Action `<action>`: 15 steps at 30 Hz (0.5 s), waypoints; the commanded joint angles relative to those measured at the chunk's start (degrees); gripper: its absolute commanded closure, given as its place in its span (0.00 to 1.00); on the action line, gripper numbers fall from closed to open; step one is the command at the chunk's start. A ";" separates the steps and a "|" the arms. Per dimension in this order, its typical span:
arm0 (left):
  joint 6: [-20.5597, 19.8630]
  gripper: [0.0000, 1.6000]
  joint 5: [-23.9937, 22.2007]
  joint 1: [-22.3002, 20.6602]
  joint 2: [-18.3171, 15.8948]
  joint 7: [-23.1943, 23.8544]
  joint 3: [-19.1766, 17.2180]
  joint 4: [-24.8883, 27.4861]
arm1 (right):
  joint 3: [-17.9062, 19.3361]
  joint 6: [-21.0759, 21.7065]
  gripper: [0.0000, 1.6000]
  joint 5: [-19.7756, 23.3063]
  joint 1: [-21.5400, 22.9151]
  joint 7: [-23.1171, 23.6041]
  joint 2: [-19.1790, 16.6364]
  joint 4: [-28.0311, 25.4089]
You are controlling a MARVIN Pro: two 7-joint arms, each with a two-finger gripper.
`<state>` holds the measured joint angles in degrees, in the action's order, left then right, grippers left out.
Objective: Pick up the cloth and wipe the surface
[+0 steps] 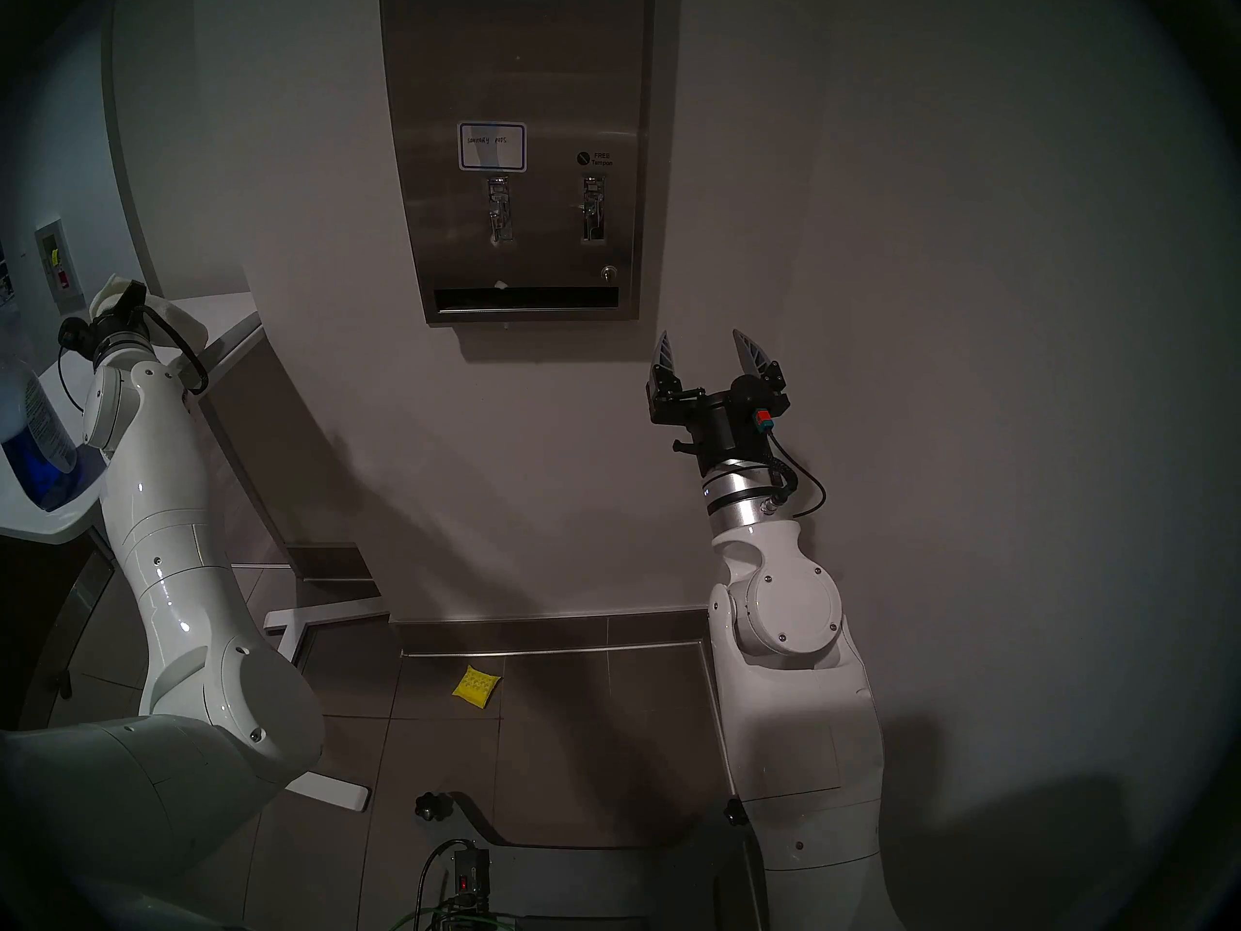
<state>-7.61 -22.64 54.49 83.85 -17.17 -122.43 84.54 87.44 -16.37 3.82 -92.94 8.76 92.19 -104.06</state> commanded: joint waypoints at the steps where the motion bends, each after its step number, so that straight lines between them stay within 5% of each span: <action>1: -1.53 1.00 9.96 -0.24 -6.46 4.50 7.29 0.87 | -0.09 -0.55 0.00 0.06 1.19 -0.04 -0.14 -1.63; 8: -4.24 1.00 20.18 -1.53 -10.84 6.19 8.03 -2.02 | -0.07 -0.58 0.00 0.05 1.23 0.03 -0.15 -1.57; 9: -4.68 1.00 21.83 -2.37 -9.44 6.35 6.96 -1.97 | -0.04 -0.57 0.00 0.04 1.23 0.05 -0.09 -1.53; 15: -7.69 1.00 25.59 -6.90 -14.46 7.43 6.47 -5.21 | -0.01 -0.56 0.00 0.04 1.25 0.14 -0.15 -1.36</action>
<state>-13.69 -1.24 54.59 76.39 -11.40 -115.20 80.50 87.54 -16.37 3.77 -92.94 8.95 92.24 -103.73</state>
